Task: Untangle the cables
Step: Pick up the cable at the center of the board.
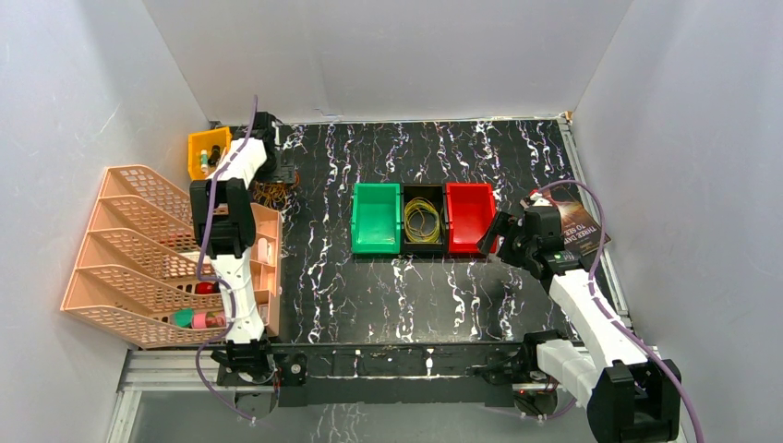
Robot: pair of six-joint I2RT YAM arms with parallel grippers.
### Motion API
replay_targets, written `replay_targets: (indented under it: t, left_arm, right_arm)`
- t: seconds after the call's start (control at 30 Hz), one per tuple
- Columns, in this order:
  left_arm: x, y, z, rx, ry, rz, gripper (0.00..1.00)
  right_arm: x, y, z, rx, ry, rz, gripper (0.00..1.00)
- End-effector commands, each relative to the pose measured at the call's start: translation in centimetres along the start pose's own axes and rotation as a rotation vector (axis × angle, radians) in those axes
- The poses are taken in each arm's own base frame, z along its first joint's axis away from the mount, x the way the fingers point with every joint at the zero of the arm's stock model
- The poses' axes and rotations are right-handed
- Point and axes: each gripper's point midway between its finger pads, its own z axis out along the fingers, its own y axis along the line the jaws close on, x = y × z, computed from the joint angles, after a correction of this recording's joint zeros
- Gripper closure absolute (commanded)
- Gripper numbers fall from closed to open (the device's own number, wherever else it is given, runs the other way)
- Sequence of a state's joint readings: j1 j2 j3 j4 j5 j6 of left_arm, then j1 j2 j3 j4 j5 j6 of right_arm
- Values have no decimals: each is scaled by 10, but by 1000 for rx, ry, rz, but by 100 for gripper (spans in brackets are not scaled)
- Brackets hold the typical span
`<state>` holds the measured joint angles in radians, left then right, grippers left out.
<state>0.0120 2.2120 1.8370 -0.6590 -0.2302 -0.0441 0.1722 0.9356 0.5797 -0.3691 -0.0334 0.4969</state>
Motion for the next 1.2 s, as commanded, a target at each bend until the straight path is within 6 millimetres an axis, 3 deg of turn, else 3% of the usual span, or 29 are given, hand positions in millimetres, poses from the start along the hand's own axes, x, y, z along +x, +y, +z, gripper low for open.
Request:
replay_targets:
  t: [0.0,0.33,0.53,0.73,0.93,1.17]
  left_arm:
    - [-5,4,4,-11,8,11,2]
    - [6,-2,20,0,48,6,4]
    - [8,-4,25,9,60,3,26]
    - [9,-7,26,27,64,-1,64]
    - [0,-19,12,109,33,-17,100]
    - [-17,-38,-28,253,-56,-38,100]
  right_arm:
    - [-8,7,-2,-31,-26,-11,2]
    - [-8,8,-2,-39,-23,-7,2]
    - [-10,10,-3,-42,-28,-6,2]
    - [-9,10,-4,-44,-27,-2,2]
    - [-8,11,-5,-48,-27,-2,2]
    - [-8,14,-3,-69,-21,6,2]
